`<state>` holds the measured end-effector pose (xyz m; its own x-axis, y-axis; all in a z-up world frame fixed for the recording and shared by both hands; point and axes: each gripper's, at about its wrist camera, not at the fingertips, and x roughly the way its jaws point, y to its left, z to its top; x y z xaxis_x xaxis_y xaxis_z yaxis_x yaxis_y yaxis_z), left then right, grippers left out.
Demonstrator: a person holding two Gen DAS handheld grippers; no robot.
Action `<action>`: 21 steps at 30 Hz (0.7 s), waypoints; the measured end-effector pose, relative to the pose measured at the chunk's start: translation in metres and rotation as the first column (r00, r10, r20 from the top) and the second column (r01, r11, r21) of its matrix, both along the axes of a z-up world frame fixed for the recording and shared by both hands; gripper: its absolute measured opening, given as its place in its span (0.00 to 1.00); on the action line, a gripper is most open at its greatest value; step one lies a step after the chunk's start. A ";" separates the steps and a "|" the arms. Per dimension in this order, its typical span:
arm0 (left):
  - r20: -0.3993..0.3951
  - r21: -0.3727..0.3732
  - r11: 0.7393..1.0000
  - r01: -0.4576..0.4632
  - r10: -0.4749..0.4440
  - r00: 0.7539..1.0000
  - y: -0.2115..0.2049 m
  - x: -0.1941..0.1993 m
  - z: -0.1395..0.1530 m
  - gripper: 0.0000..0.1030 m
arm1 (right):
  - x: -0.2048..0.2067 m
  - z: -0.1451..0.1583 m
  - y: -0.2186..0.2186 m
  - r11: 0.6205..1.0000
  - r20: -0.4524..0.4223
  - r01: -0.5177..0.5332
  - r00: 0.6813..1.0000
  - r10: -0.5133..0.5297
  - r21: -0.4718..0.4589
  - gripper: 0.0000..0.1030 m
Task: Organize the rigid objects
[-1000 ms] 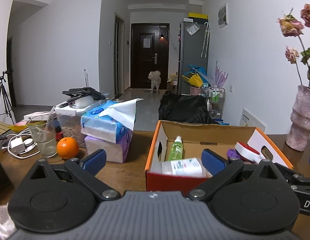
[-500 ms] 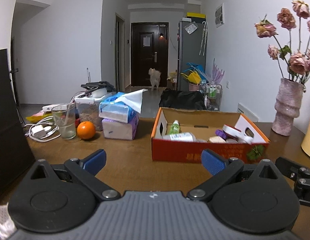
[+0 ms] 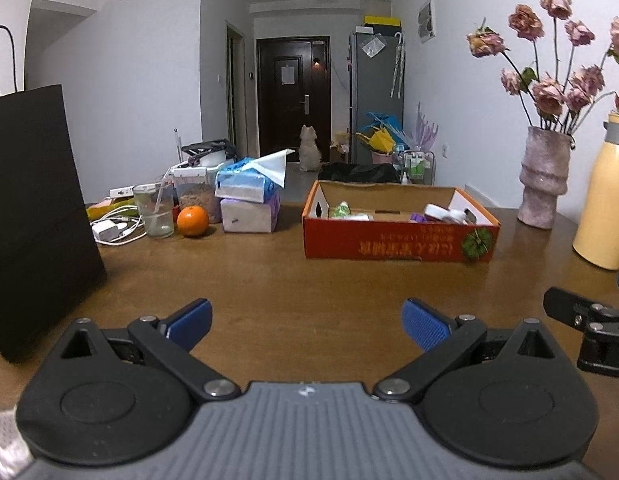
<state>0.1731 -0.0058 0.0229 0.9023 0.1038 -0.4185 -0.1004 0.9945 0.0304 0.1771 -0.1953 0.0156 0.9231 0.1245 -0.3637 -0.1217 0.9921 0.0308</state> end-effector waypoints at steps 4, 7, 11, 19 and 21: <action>-0.007 0.003 1.000 0.000 0.000 1.000 -0.003 -0.014 -0.003 1.00 | -0.015 -0.003 -0.001 1.000 -0.006 -0.006 1.000 0.006 -0.004 1.00; -0.007 0.003 1.000 -0.001 0.001 1.000 -0.003 -0.020 -0.004 1.00 | -0.023 -0.004 -0.001 1.000 -0.007 -0.010 1.000 0.010 -0.009 1.00; -0.005 0.003 1.000 -0.002 0.002 1.000 -0.003 -0.025 -0.004 1.00 | -0.029 -0.004 -0.001 1.000 -0.005 -0.011 1.000 0.011 -0.011 1.00; -0.003 0.001 1.000 -0.002 0.002 1.000 -0.003 -0.028 -0.004 1.00 | -0.033 -0.005 -0.002 1.000 -0.007 -0.007 1.000 0.007 -0.011 1.00; -0.003 0.000 1.000 -0.002 0.002 1.000 -0.003 -0.028 -0.003 1.00 | -0.033 -0.005 -0.002 1.000 -0.007 -0.007 1.000 0.007 -0.011 1.00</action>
